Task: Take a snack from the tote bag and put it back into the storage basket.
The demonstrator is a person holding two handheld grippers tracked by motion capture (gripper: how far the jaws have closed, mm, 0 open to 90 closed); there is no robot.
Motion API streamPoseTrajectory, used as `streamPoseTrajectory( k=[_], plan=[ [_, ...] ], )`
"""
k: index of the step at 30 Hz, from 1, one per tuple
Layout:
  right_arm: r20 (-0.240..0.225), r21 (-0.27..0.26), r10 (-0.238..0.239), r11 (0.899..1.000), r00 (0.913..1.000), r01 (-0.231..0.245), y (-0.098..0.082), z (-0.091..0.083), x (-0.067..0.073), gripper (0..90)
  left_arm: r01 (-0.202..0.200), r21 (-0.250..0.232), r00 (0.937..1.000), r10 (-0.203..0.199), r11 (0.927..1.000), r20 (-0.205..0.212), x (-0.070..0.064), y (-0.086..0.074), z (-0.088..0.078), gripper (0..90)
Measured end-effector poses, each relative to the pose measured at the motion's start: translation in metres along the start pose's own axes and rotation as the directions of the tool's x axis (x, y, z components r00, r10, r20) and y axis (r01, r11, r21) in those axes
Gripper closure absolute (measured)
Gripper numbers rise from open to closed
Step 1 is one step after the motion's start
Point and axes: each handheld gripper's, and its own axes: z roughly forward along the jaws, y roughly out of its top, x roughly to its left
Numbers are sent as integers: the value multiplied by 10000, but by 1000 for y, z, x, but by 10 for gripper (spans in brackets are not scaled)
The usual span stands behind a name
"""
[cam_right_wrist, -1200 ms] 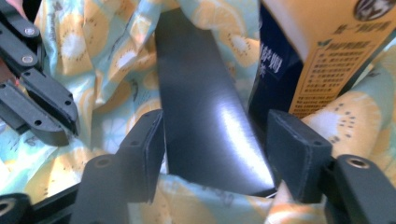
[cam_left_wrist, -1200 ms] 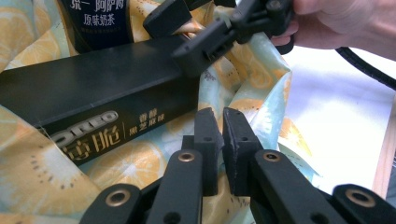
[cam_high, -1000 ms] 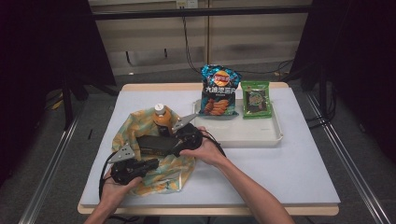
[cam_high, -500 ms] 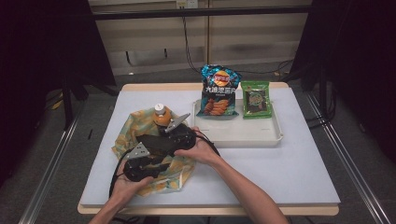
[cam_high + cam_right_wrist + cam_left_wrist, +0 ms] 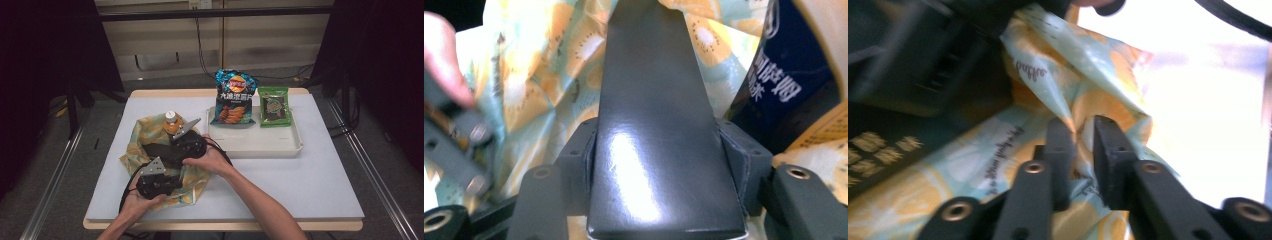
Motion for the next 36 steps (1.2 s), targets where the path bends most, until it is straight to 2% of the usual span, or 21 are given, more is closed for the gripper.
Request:
streamPoseTrajectory(
  k=[2, 6, 11, 17, 19, 23, 27, 31, 36],
  plan=[
    [-15, -34, 17, 10000, 10000, -17, 1, -1, 0, 421, 123, -13, 9999, -123, 9999, -5, 0, 0, -2, 829],
    [37, -31, 76, 10000, 10000, -76, 3, -5, 2, 425, 334, -91, 9994, -335, 9994, -64, 6, -3, -4, 810],
    [89, -164, 97, 9998, 9999, -96, 9, -16, 4, 428, 567, 334, 9983, -561, 9978, -181, 8, -5, -3, 837],
    [266, -187, 115, 9998, 9996, -110, 12, -28, 9, 428, 730, 127, 9970, -726, 9973, -271, 10, -6, -7, 810],
    [252, -168, 151, 9998, 9996, -146, 12, -30, 10, 428, 664, -205, 9975, -668, 9976, -241, 8, -5, -10, 767],
    [214, -252, 146, 9996, 9997, -141, 9, -34, 9, 428, 503, -832, 9983, -526, 9953, -266, 4, -2, -17, 743],
    [237, -195, 231, 9996, 9995, -226, 2, -39, 8, 428, 609, -1114, 9968, -663, 9919, -452, 7, -4, -24, 724],
    [240, -384, 434, 9984, 9988, -425, -2, -45, 9, 429, 800, -1372, 9938, -897, 9873, -661, 12, -5, -31, 720],
    [303, -305, 268, 9992, 9992, -258, -4, -52, 13, 428, 864, -1785, 9912, -1026, 9801, -837, 16, -5, -42, 717]
  ],
)
